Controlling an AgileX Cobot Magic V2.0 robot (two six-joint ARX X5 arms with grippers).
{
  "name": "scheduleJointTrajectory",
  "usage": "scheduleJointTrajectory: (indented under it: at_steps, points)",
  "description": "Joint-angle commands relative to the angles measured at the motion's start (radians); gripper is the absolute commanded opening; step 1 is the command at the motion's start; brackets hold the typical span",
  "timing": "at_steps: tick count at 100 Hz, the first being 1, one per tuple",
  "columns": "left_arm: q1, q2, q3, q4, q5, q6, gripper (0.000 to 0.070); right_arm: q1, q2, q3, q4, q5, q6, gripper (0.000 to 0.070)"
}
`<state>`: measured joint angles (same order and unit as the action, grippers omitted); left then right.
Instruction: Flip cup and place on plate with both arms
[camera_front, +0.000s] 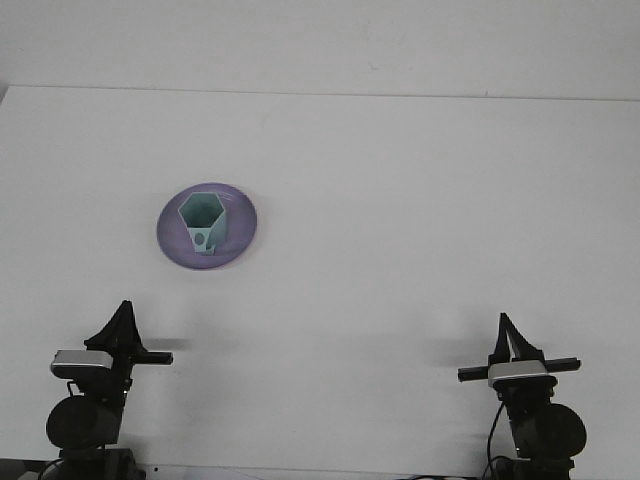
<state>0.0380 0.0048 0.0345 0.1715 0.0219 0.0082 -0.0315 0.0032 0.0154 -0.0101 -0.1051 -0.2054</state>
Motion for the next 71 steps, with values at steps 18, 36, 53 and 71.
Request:
scheduleJointTrajectory:
  at_steps: [18,36,53,71]
  points:
    - [0.001,0.0,-0.021,0.01,0.0,-0.005,0.0013,0.0,-0.002,-0.003,0.026,0.0,-0.004,0.0]
    - [0.001,0.0,-0.021,0.01,0.0,-0.005,0.0012,0.0,-0.002,-0.003,0.025,0.0,-0.005,0.0]
    - [0.001,0.0,-0.021,0.01,0.0,-0.005,0.0012,0.0,-0.002,-0.003,0.025,0.0,-0.005,0.0]
    - [0.001,0.0,-0.021,0.01,0.0,-0.005,0.0012,0.0,-0.002,-0.003,0.025,0.0,-0.004,0.0]
